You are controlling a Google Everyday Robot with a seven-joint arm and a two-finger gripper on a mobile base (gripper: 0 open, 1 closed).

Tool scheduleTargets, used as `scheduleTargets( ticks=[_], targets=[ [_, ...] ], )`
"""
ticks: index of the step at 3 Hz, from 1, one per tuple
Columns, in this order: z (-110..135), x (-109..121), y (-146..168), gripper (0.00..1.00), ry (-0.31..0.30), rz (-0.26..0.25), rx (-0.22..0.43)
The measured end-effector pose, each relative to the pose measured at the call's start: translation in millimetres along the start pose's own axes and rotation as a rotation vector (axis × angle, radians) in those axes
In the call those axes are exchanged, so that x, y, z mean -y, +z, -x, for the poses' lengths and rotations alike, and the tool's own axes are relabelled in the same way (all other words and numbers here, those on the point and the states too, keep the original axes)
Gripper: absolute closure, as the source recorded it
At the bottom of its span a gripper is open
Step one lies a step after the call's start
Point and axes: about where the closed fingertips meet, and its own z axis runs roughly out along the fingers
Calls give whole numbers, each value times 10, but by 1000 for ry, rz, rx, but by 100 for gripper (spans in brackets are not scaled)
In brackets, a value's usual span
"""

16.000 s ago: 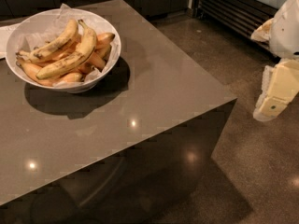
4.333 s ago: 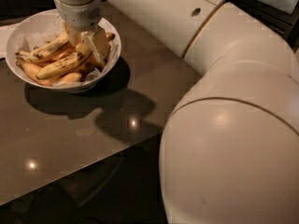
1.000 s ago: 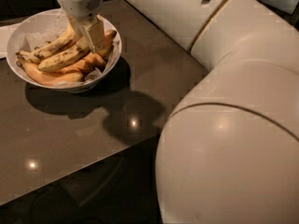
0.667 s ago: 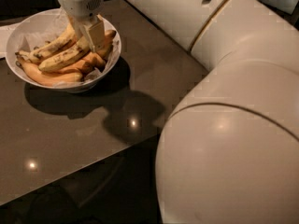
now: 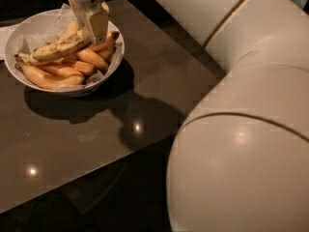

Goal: Pick banana from white bowl

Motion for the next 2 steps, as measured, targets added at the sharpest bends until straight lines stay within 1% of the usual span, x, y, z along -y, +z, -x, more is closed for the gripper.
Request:
scheduleTargets(
  ticks=[1,2],
  targets=[
    [37,-142,-177,100,45,-67,15],
    [39,-141,-176,100,45,-67,15]
  ],
)
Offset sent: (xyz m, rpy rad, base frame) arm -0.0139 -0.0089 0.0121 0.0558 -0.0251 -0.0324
